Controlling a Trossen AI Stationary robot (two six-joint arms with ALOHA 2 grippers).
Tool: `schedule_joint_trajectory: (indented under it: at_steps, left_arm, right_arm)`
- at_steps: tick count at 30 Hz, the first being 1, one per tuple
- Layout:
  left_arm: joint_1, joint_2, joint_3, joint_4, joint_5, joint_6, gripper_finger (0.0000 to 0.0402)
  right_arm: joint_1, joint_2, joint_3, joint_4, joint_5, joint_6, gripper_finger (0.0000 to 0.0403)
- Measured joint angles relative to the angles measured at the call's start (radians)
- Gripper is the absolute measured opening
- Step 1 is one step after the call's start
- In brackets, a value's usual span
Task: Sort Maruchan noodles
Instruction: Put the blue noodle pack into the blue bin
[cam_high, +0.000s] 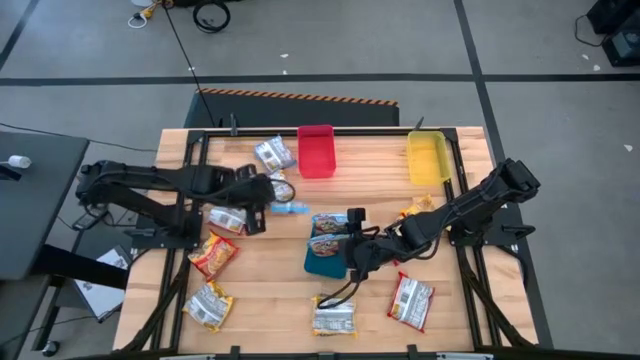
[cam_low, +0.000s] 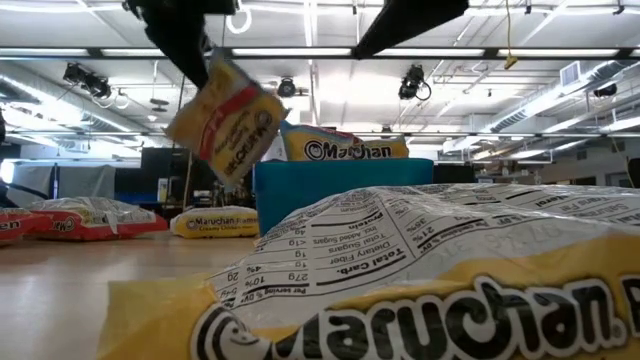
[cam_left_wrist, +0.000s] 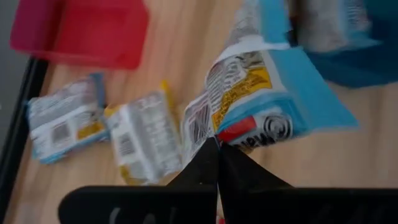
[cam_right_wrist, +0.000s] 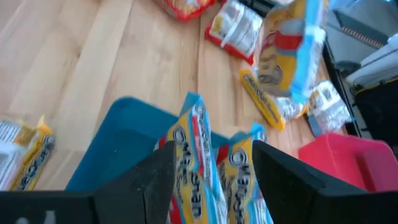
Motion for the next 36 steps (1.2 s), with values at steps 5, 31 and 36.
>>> schedule_joint_trajectory:
  at_steps: [5, 31, 36]
  left_arm:
    - [-0.099, -0.033, 0.001, 0.107, -0.002, -0.023, 0.0001]
    - [-0.276, -0.069, 0.1, 0.36, -0.199, 0.037, 0.0004]
    - [-0.276, -0.069, 0.1, 0.386, -0.206, 0.032, 0.0005]
  right_arm:
    - [-0.062, 0.0, -0.037, 0.139, -0.062, -0.071, 0.0248]
    - [-0.205, 0.0, -0.059, 0.631, -0.49, -0.203, 0.0348]
    - [-0.208, 0.0, -0.059, 0.659, -0.376, -0.156, 0.0348]
